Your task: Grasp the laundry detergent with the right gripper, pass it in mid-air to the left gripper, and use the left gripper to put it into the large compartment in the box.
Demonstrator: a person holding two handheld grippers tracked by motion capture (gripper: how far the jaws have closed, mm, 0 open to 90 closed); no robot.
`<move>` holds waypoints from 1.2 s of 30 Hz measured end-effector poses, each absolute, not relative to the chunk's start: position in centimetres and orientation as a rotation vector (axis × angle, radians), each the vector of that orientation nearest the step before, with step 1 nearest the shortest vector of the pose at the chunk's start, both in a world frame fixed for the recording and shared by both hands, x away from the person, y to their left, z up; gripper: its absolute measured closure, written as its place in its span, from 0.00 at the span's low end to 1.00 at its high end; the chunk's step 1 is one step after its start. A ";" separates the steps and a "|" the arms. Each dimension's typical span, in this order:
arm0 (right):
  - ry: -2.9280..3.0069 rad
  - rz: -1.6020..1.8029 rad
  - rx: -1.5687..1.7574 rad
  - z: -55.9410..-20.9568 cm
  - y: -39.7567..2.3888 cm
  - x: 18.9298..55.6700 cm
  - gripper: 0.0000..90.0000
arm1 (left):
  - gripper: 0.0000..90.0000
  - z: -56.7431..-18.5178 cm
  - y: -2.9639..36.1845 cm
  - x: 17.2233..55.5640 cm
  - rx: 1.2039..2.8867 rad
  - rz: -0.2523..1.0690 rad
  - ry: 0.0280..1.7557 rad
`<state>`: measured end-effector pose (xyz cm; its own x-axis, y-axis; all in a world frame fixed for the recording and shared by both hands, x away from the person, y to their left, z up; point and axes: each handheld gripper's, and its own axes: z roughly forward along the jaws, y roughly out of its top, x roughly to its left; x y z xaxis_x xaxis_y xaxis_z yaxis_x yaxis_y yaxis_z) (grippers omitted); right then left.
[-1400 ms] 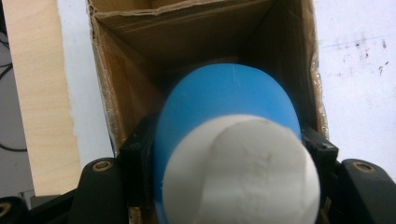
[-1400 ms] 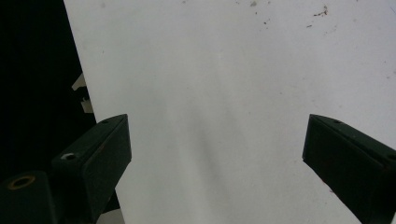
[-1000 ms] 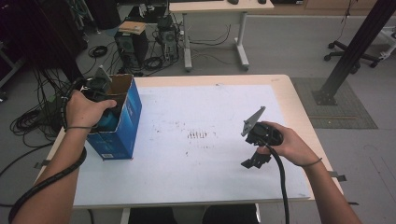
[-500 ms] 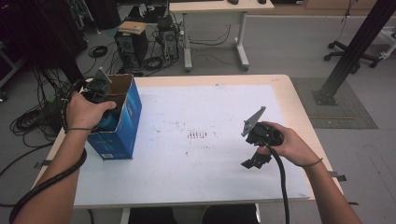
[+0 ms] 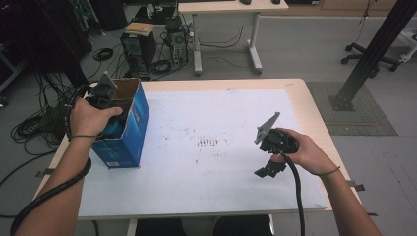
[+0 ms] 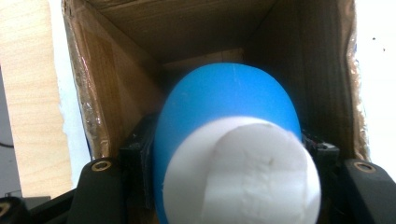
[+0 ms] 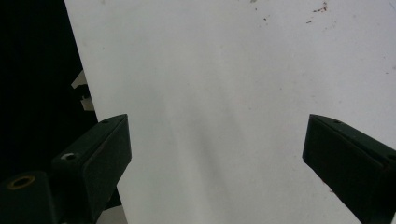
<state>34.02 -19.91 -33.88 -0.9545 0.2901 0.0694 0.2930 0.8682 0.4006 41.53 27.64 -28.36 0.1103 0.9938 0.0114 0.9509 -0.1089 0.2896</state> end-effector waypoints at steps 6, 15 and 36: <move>-3.033 -0.642 -0.473 -33.9 -19.8 34.0 0.09 | 0.41 -28.3 27.7 41.7 2.171 0.291 1.947; -3.033 -0.635 -0.477 -34.0 -19.9 34.1 0.09 | 0.39 -27.8 27.7 41.6 2.154 0.292 1.949; -3.035 -0.638 -0.475 -33.8 -19.9 34.0 0.09 | 0.36 -27.3 28.0 41.4 2.122 0.266 1.951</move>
<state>34.02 -19.86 -33.76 -0.9542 0.2920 0.0654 0.2936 0.8715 0.3928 41.38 27.99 -27.25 0.0891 0.9955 -0.0317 0.9506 -0.0755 0.3012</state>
